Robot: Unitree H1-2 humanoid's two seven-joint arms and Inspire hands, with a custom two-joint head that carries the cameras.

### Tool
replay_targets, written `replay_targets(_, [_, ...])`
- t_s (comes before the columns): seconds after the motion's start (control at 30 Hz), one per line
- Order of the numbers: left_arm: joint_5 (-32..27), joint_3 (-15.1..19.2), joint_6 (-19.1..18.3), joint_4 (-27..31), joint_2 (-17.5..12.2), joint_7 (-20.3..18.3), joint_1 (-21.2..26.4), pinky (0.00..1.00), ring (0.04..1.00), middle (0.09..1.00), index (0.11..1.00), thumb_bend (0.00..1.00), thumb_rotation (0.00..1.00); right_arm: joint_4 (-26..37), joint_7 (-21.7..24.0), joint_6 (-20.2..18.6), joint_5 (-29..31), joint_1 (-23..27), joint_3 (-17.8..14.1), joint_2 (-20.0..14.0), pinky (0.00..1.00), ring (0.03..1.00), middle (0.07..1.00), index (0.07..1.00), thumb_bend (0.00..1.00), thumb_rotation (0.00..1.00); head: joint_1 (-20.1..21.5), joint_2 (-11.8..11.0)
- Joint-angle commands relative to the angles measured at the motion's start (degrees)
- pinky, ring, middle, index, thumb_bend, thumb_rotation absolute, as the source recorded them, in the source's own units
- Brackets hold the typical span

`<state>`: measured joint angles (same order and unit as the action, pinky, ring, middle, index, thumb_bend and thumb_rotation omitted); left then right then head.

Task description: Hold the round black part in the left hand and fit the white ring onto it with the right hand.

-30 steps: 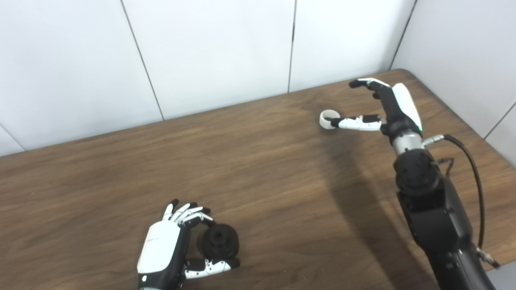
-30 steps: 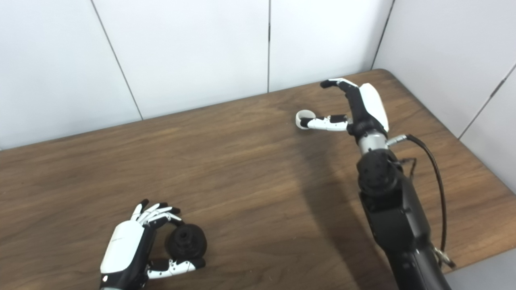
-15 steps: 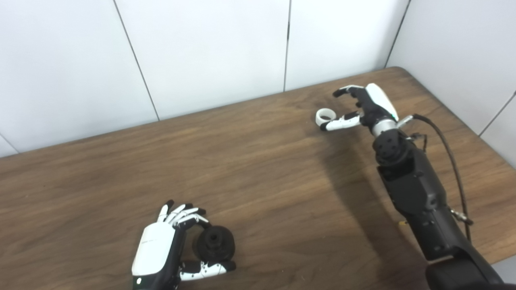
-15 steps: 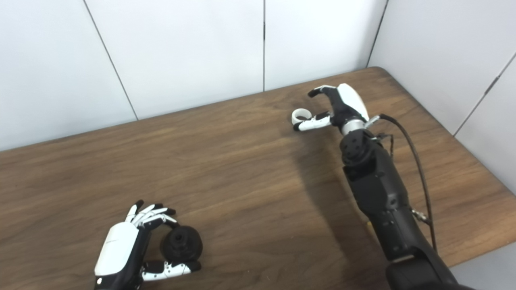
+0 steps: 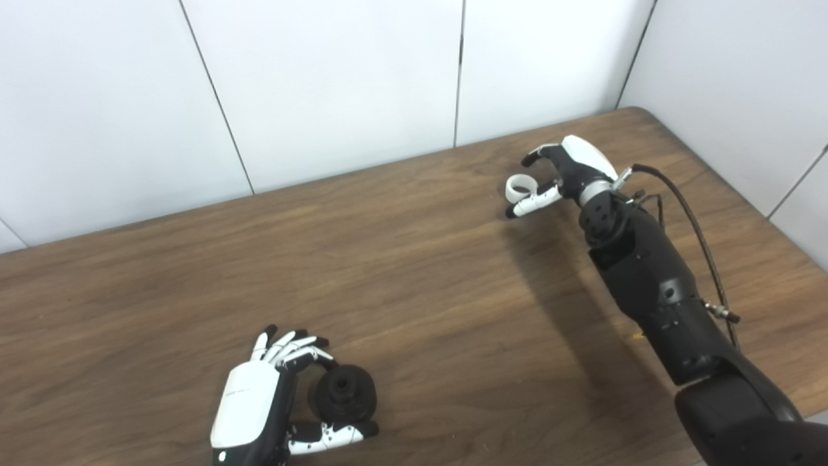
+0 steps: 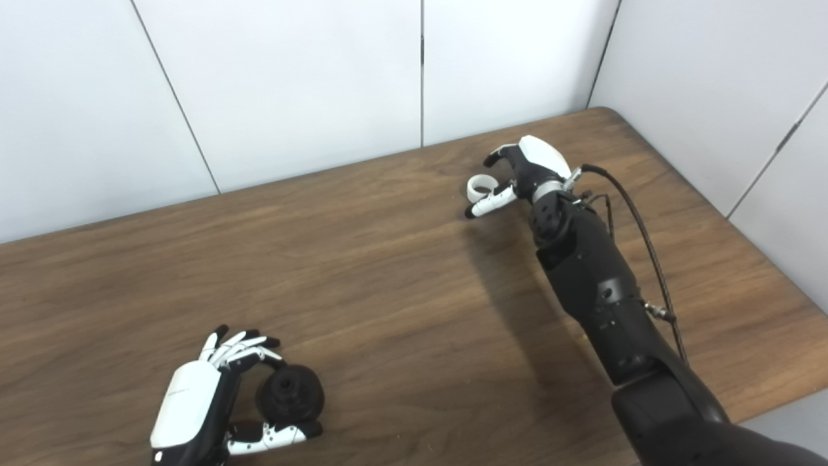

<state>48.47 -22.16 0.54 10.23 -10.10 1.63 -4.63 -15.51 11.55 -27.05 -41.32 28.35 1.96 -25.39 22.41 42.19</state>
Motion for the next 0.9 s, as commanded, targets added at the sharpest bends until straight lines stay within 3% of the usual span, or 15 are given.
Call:
replay_targets(0.0, [0.76, 0.02, -1.62, -0.16, -0.72, -1.97, -1.17, 1.0, 0.866, 0.76, 0.483, 0.52, 0.05, 0.84, 0.08, 0.16, -1.4, 3.24, 0.65, -2.3, 1.0, 0.983, 0.93, 0.76, 0.86, 0.25, 0.02, 0.02])
replay_targets(0.37, [1.44, 0.14, -1.79, 0.13, -0.29, -2.01, -1.44, 1.0, 0.864, 0.757, 0.483, 0.52, 0.05, 0.73, -0.31, 0.22, -2.28, 3.86, 4.19, -5.03, 1.0, 1.0, 0.978, 0.759, 0.85, 0.29, -0.26, 0.0])
replay_targets(0.87, [1.34, 0.24, -1.92, 0.56, 0.09, -2.27, -1.76, 1.0, 0.864, 0.754, 0.483, 0.52, 0.05, -1.21, -0.73, 0.29, -2.65, 4.92, 6.0, -5.89, 1.0, 1.0, 0.977, 0.687, 0.85, 0.24, -0.72, 0.08])
